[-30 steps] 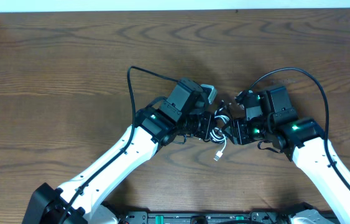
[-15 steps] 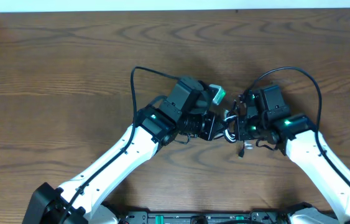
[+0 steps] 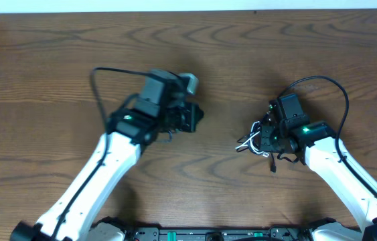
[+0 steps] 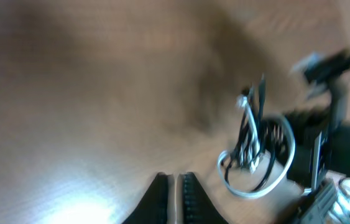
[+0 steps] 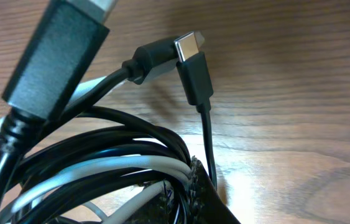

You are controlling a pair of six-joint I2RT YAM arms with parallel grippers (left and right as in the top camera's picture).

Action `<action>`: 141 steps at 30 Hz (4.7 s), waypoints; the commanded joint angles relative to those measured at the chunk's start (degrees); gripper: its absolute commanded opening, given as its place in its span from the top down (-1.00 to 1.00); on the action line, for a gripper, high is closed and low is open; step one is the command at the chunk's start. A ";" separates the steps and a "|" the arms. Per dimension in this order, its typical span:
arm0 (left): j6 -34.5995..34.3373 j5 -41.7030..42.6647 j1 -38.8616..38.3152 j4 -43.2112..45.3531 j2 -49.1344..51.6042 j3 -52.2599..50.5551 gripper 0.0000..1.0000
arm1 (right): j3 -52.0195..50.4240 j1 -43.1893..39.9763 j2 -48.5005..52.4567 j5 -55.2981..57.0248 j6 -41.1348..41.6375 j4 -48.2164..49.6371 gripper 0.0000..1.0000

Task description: Untangle cables

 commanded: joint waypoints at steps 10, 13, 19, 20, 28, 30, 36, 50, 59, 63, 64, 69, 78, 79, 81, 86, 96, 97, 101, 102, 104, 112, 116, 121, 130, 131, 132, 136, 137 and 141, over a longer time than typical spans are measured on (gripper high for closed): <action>4.26 7.74 -5.84 -5.05 0.07 0.24 -0.22 | -0.24 -0.13 0.00 -20.96 1.70 8.00 0.98; 8.00 7.74 -8.35 -5.95 0.07 0.22 -0.29 | -0.24 -0.13 0.00 -21.79 5.18 8.66 0.98; 17.59 6.32 -11.10 -9.27 0.07 0.22 -0.31 | -0.24 -0.22 0.00 -25.73 6.99 8.94 0.98; 18.10 4.98 -11.21 -9.77 0.07 0.22 -0.31 | -0.24 -0.24 0.00 -26.62 6.99 9.09 0.98; 18.45 -0.33 -11.21 -5.42 0.07 -0.90 -0.33 | -0.24 -0.22 0.00 -37.92 8.07 11.21 0.98; 18.43 -0.35 -11.21 -2.89 0.07 -0.90 -0.34 | -0.24 -0.22 0.00 -38.32 8.04 11.08 0.98; 18.40 -0.33 -11.21 2.23 0.07 -0.90 0.24 | -0.24 -0.22 0.00 -43.08 8.02 10.99 0.98; 15.98 -0.13 -8.39 -1.25 -2.16 0.09 0.85 | -0.24 -0.22 0.02 -16.41 4.22 2.12 0.98; 15.13 2.95 -4.72 -1.70 -8.70 0.52 0.85 | -0.24 -0.24 0.02 2.67 7.50 -3.37 0.98; 13.73 2.75 -2.45 -1.38 -9.88 0.52 0.85 | -0.24 -0.24 0.02 3.52 8.68 -3.45 0.98; 12.85 2.78 -1.73 -0.98 -10.05 0.50 0.85 | -0.24 -0.24 0.02 3.85 8.94 -3.52 0.98; 8.00 2.78 1.53 2.10 -10.16 0.50 0.85 | -0.24 -0.24 0.02 2.05 8.55 -2.91 0.98; 6.97 2.95 0.63 -0.70 -5.27 0.07 0.00 | -0.24 -0.13 0.00 -27.34 -11.87 6.32 0.98; 7.02 2.95 0.63 -1.18 -4.46 0.07 -0.08 | -0.24 -0.13 0.00 -28.41 -12.57 6.47 0.98; 7.72 2.93 0.63 -2.05 -2.71 0.04 -0.12 | -0.24 -0.13 0.00 -30.58 -15.06 6.38 0.98; 11.15 -0.52 0.63 -6.32 1.79 0.02 -0.21 | -0.24 -0.17 0.02 -30.62 -15.08 5.79 0.98; 13.62 -3.02 0.61 -8.22 12.96 -0.04 -0.55 | -0.24 -0.17 0.00 -30.12 -13.62 5.62 0.98; 14.34 -2.82 0.61 -8.20 14.05 -0.04 -0.56 | -0.24 -0.17 0.02 -30.10 -13.60 5.60 0.98; 19.80 1.20 0.63 -7.54 18.08 -0.04 -0.61 | -0.24 -0.17 0.00 -30.12 -13.57 5.60 0.98; 20.26 1.51 0.63 -7.06 18.95 -0.04 -0.61 | -0.24 -0.17 0.00 -30.12 -13.33 5.57 0.98; 20.35 1.51 0.63 -5.68 20.65 -0.04 -0.62 | -0.24 -0.17 0.00 -30.21 -12.92 5.57 0.98; 20.31 7.76 0.28 -0.04 24.28 -0.04 -0.71 | -0.24 -0.17 0.00 -30.93 -12.55 4.83 0.98; 20.13 7.98 -1.75 0.72 25.81 -0.13 -0.71 | -0.24 -0.17 0.00 -30.97 -12.55 4.74 0.98; 20.15 7.89 -5.18 1.18 27.26 -0.15 -0.61 | -0.24 -0.17 0.00 -30.95 -12.55 4.74 0.98; 19.50 -2.67 -6.75 1.36 27.69 -0.13 0.85 | -0.24 -0.17 0.00 -29.14 -12.55 3.50 0.98; 18.75 -2.64 -6.38 1.36 27.61 -0.13 0.85 | -0.24 -0.17 0.00 -28.13 -12.55 2.91 0.98; 18.18 -2.64 -6.14 1.33 27.58 -0.13 0.85 | -0.24 -0.17 0.00 -27.30 -12.52 2.38 0.98; 17.27 -2.64 -4.74 0.63 26.64 -0.13 0.85 | -0.24 -0.20 0.00 -19.63 -8.98 -0.90 0.98; 17.27 -2.64 -4.33 0.33 26.21 -0.13 0.85 | -0.24 -0.22 0.00 -16.26 -7.32 -2.10 0.98; 17.09 -2.67 -2.64 -1.66 23.74 -0.13 0.85 | -0.24 -0.87 0.02 -3.43 -0.24 -6.82 0.98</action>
